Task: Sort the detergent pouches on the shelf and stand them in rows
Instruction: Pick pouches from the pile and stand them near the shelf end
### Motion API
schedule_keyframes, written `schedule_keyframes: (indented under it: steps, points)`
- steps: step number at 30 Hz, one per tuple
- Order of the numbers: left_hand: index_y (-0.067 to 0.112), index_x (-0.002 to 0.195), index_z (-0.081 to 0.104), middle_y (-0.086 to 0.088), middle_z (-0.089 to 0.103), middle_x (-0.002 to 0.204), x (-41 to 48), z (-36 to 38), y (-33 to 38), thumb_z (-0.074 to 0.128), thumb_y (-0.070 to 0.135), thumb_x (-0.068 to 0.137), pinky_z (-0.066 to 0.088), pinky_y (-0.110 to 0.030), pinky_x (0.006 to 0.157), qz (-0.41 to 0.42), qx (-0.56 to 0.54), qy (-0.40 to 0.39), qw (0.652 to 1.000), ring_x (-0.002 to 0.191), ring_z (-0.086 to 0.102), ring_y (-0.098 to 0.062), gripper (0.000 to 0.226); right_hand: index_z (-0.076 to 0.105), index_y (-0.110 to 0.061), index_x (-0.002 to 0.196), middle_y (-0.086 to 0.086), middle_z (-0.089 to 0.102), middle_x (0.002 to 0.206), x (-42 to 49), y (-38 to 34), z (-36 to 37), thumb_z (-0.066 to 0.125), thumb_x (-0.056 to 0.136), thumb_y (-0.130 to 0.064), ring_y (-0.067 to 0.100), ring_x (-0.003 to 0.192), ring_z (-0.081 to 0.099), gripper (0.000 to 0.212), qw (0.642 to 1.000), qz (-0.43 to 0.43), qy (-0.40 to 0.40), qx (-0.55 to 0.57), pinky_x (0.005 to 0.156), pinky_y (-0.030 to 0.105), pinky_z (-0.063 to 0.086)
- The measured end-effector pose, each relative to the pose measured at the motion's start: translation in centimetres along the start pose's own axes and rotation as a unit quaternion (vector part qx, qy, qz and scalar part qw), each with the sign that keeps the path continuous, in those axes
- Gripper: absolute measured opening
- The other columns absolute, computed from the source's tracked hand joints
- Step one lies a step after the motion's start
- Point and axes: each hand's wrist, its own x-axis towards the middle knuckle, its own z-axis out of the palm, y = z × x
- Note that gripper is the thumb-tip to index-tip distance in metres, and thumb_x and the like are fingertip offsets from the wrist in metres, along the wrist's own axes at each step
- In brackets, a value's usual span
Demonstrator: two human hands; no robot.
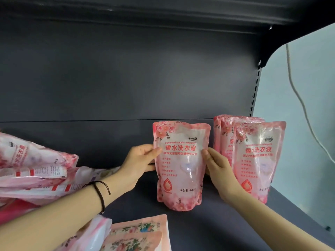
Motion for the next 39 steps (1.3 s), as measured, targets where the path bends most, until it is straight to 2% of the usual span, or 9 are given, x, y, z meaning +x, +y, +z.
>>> schedule_keyframes:
  steps: [8,12,15,19,23,28,31,35,39]
  points:
    - [0.010,0.101,0.071,-0.005,0.075,0.098,-2.6,2.8,1.7,0.058,0.014,0.093,0.058,-0.037,0.080,-0.029,-0.032,-0.010,0.999,0.093,0.072,-0.020,0.016,0.058,-0.014,0.075,0.002,0.054,0.068,-2.6,-0.8,-1.9,0.044,0.101,-0.031,0.017,0.070,0.049,0.034,0.999,0.002,0.042,0.006,0.069,0.042,0.046]
    - [0.010,0.104,0.070,-0.005,0.075,0.100,-3.5,5.7,2.8,0.058,0.015,0.093,0.057,-0.038,0.081,-0.014,-0.033,-0.008,0.999,0.093,0.072,-0.020,0.017,0.059,-0.008,0.086,0.016,0.062,0.079,-3.4,-1.9,-4.5,0.045,0.101,-0.034,0.022,0.073,0.058,0.033,0.998,-0.001,0.063,-0.009,0.075,0.053,0.052]
    - [0.010,0.102,0.071,-0.004,0.075,0.098,-4.4,8.8,3.1,0.059,0.015,0.093,0.060,-0.034,0.076,-0.014,-0.035,-0.008,0.999,0.091,0.072,-0.020,0.016,0.056,0.004,0.092,0.034,0.056,0.098,-4.1,-2.3,-7.5,0.045,0.101,-0.029,0.052,0.085,0.055,0.036,0.997,-0.003,0.075,0.003,0.081,0.067,0.046]
    - [0.009,0.101,0.071,-0.004,0.076,0.096,-5.4,13.4,3.0,0.059,0.014,0.093,0.060,-0.029,0.070,-0.019,-0.030,-0.010,0.999,0.089,0.073,-0.019,0.016,0.055,0.005,0.087,0.035,0.057,0.089,-4.9,-2.2,-12.4,0.046,0.100,-0.028,0.033,0.074,0.053,0.036,0.998,0.016,0.055,0.011,0.077,0.060,0.049]
    - [0.007,0.105,0.071,-0.005,0.075,0.099,-5.7,17.5,2.5,0.058,0.015,0.093,0.060,-0.033,0.075,-0.015,-0.044,-0.007,0.999,0.092,0.072,-0.019,0.019,0.051,0.011,0.096,0.043,0.048,0.101,-4.7,-1.7,-16.7,0.045,0.101,-0.029,0.052,0.079,0.051,0.041,0.999,0.015,0.035,0.015,0.079,0.064,0.050]
    - [0.012,0.106,0.071,-0.001,0.075,0.100,-6.0,20.8,1.5,0.056,0.018,0.095,0.059,-0.029,0.077,0.007,-0.040,0.024,0.999,0.094,0.071,-0.016,0.019,0.059,-0.003,0.093,0.034,0.056,0.098,-4.7,-1.3,-19.2,0.043,0.097,-0.041,0.026,0.076,0.053,0.041,1.000,0.009,-0.004,0.001,0.073,0.050,0.050]
    - [0.021,0.111,0.066,0.007,0.074,0.104,-7.0,21.1,0.2,0.062,0.025,0.091,0.057,-0.026,0.081,0.039,0.020,0.030,0.999,0.097,0.069,-0.008,0.021,0.063,-0.018,0.098,0.018,0.068,0.096,-5.4,-0.5,-20.2,0.053,0.085,-0.052,0.029,0.086,0.067,0.037,0.998,0.026,-0.055,-0.031,0.082,0.050,0.056]
    - [0.036,0.116,0.056,0.011,0.071,0.103,-9.0,21.4,-3.1,0.076,0.025,0.080,0.054,-0.018,0.079,0.014,0.177,-0.010,0.984,0.093,0.067,0.000,0.042,0.058,-0.034,0.110,-0.013,0.073,0.099,-6.5,1.6,-20.8,0.079,0.077,-0.023,0.010,0.089,0.070,0.040,0.981,0.041,-0.134,-0.136,0.076,0.032,0.059]
    - [0.035,0.120,0.052,0.012,0.069,0.100,-9.2,22.3,-4.5,0.074,0.024,0.082,0.053,-0.016,0.082,0.010,0.210,-0.001,0.978,0.090,0.066,0.003,0.045,0.055,-0.037,0.110,-0.013,0.072,0.098,-6.4,2.0,-20.7,0.080,0.074,-0.007,0.006,0.085,0.069,0.053,0.976,0.051,-0.138,-0.159,0.069,0.026,0.057]
